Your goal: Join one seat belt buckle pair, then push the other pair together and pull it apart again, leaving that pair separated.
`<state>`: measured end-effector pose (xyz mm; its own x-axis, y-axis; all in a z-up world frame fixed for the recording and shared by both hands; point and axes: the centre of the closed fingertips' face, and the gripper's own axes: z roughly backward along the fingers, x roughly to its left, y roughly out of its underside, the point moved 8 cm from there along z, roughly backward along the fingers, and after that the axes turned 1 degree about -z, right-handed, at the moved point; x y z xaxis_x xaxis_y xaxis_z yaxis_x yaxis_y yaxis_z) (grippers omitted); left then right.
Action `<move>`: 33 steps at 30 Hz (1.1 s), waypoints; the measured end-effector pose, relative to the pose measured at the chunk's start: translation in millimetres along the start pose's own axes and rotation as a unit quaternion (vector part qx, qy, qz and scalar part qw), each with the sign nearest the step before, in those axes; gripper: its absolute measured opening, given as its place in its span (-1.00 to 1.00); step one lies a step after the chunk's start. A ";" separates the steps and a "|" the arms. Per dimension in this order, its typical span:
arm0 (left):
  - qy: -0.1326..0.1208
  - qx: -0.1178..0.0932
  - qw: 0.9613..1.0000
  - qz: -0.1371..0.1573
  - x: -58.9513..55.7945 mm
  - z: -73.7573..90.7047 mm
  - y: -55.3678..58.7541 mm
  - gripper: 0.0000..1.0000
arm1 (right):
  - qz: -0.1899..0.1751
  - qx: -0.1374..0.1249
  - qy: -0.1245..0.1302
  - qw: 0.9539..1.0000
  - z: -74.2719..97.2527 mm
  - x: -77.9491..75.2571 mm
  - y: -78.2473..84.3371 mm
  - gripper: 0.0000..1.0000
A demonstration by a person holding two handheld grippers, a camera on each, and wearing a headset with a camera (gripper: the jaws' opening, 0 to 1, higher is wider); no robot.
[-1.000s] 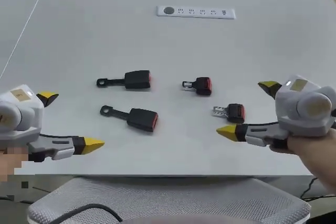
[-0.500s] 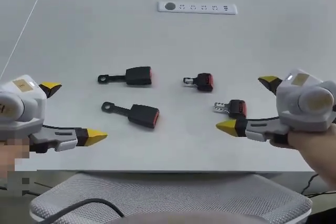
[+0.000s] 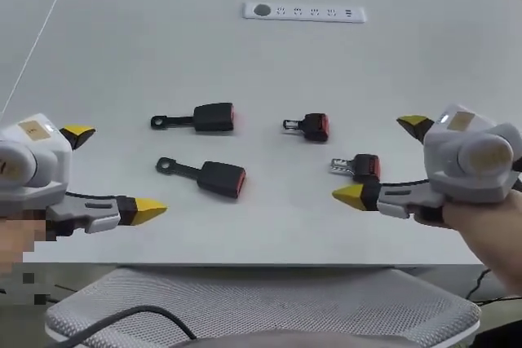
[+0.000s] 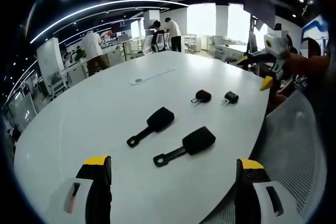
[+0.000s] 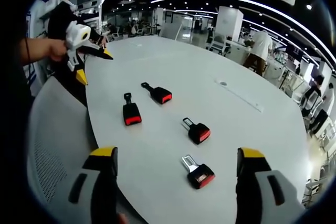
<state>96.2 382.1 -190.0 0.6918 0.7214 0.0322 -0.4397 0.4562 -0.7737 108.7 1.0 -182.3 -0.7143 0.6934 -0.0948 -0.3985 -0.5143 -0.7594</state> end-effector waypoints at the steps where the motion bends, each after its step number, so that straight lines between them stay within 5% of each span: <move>1: 0.000 0.000 1.000 -0.001 -0.5 -0.1 0.2 1.00 | 0.000 0.000 0.000 1.000 0.4 0.0 -0.1 0.92; 15: 0.013 0.013 0.999 -0.033 -8.7 -9.9 1.2 0.99 | 0.019 0.011 0.002 1.000 3.5 -4.1 4.7 0.79; 29: 0.034 0.015 0.997 -0.061 -9.7 -26.6 -11.0 0.70 | 0.034 0.012 -0.003 0.999 2.5 -7.5 10.2 0.69; 33: 0.040 0.015 0.995 -0.091 -11.2 -30.8 -13.9 0.62 | 0.040 0.017 -0.004 0.999 -0.6 -9.4 12.6 0.62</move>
<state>112.1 351.7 -199.1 0.8040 0.5825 0.1195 -0.3187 0.5919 -0.7404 110.7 -11.7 -191.3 -0.7492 0.6453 -0.1492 -0.3594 -0.5853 -0.7268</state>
